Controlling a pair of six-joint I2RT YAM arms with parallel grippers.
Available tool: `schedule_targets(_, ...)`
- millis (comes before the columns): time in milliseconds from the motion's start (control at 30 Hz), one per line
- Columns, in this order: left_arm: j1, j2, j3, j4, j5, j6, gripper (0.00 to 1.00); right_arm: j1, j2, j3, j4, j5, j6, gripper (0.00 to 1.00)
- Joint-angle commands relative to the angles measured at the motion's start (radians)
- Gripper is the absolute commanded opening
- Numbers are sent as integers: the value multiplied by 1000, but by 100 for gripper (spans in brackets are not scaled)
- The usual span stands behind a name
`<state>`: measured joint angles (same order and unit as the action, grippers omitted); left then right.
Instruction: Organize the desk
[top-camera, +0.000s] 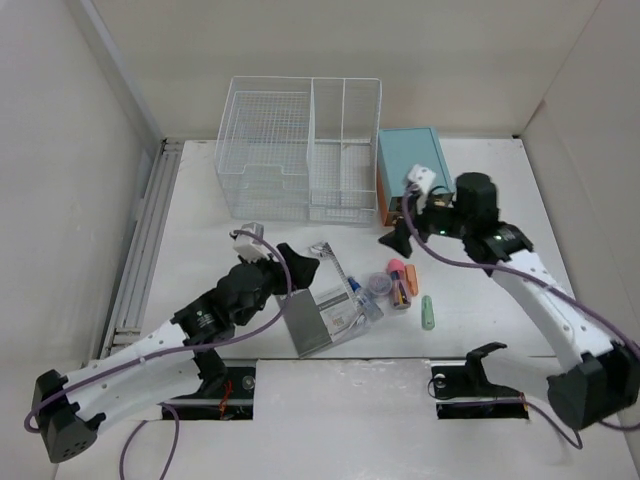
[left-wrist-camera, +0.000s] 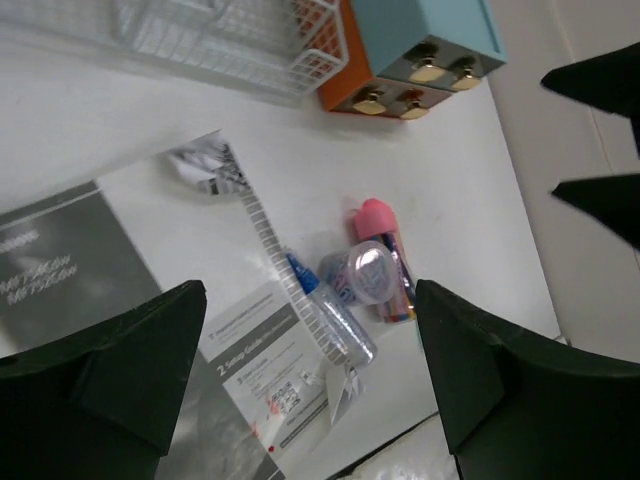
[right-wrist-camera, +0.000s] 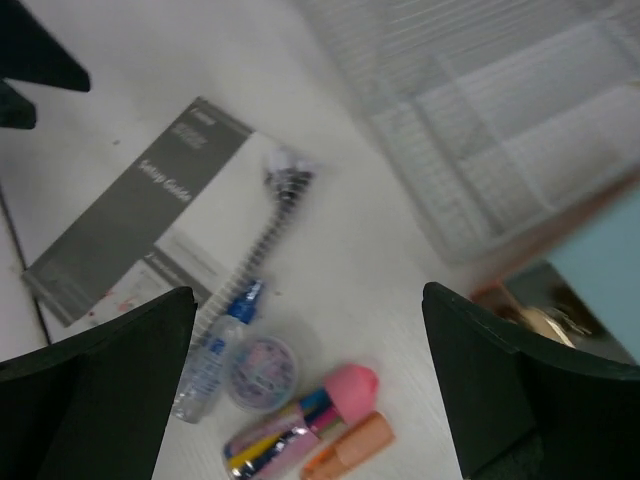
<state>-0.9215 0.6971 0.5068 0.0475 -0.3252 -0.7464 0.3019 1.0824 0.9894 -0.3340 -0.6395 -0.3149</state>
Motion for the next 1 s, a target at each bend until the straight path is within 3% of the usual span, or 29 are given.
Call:
schedule_targets(0,-25,-79,-51,-116,-175,-168,83,158,135,3,87,-28,19,100)
schedule_targets(133,-25,-116,-151,-106,-164,-234,79,259,322,41,154,47,57,100)
schedule_targets(333,-25,-84,-243,-80,-193,-301,71,296,566,155,194,147,160,100)
schedule_targets(600,-25,96,-252,-63,-161,-321,71,333,695,199,216,127,223,100)
schedule_targets(967,-43,179,-225,-115,-127,-321,71,362,809,200,225,37,263,91)
